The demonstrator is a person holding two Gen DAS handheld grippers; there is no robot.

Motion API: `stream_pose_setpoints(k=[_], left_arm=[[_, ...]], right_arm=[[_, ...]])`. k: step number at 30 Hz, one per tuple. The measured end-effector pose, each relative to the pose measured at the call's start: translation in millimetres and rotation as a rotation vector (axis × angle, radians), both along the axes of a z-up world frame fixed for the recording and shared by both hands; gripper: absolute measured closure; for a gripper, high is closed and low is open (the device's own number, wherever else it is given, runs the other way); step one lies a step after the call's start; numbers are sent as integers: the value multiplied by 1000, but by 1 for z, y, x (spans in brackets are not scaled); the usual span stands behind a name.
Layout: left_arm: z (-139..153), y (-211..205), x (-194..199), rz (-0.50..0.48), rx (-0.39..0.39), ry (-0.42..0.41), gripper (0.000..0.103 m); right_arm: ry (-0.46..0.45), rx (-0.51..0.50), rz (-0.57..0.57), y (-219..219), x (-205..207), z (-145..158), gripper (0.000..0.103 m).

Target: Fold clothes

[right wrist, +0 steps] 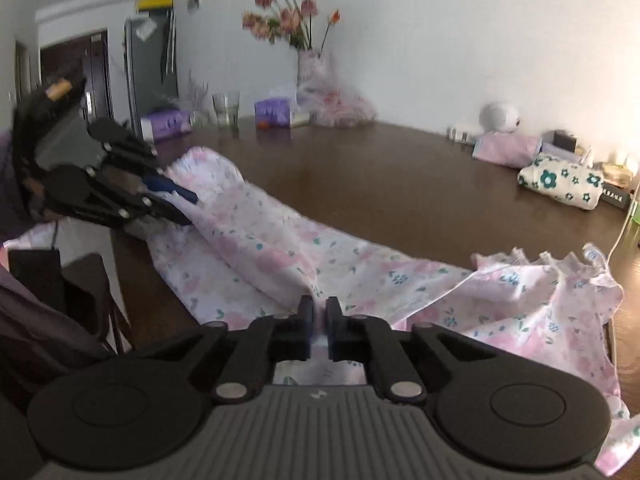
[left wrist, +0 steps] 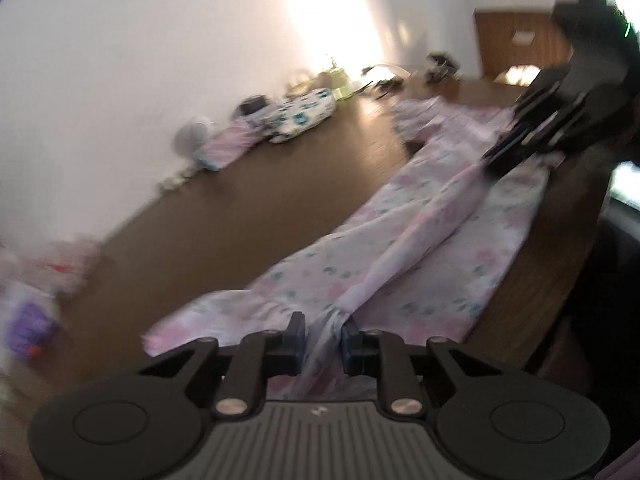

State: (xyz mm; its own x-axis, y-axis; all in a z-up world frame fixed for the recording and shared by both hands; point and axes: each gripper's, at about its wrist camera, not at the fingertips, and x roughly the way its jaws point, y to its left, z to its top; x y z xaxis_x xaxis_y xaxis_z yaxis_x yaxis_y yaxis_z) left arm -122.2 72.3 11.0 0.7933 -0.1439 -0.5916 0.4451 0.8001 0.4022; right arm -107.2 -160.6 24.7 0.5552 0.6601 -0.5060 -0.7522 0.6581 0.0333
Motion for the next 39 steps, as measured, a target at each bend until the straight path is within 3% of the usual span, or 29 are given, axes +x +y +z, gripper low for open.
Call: stream_pose_setpoints(k=[3, 5, 8, 13, 17, 19, 20, 22, 23, 26, 28, 30, 32, 34, 39], left_arm=[[5, 2, -4, 25, 34, -8, 83], [7, 12, -3, 55, 40, 9, 75], [12, 36, -13, 136, 13, 13, 70], [13, 90, -22, 382, -38, 39, 68], [40, 129, -44, 668, -135, -81, 72], [57, 125, -53, 685, -260, -152, 67], [65, 123, -57, 692, -323, -187, 57], [70, 104, -54, 646, -451, -199, 43], [68, 92, -47, 598, -524, -181, 42], [51, 59, -22, 480, -663, -56, 43], [34, 35, -6, 405, -627, 21, 49], [16, 22, 0, 409, -569, 55, 54], [1, 26, -1, 475, -589, 78, 69], [-8, 32, -4, 520, -620, 112, 77], [-14, 49, -9, 477, -616, 87, 84]], right_arm=[[1, -27, -6, -2, -4, -5, 99], [12, -45, -8, -2, -4, -14, 99], [24, -32, -13, -6, -7, -20, 99], [16, -34, -8, -8, -8, -23, 99], [11, -20, -2, -10, -9, -24, 97], [24, -1, 8, -13, -9, -23, 95], [28, 14, 13, -15, -9, -21, 91], [19, 56, -4, -22, -11, -13, 65], [3, 94, -21, -26, -13, -7, 51], [17, 202, -60, -28, -8, 10, 53], [47, 235, -94, -21, -2, 16, 57], [60, 194, -117, -5, 3, 15, 66], [71, 142, -132, 10, 6, 11, 67], [92, 81, -142, 23, 11, 5, 67], [106, -3, -190, 34, 12, -10, 80]])
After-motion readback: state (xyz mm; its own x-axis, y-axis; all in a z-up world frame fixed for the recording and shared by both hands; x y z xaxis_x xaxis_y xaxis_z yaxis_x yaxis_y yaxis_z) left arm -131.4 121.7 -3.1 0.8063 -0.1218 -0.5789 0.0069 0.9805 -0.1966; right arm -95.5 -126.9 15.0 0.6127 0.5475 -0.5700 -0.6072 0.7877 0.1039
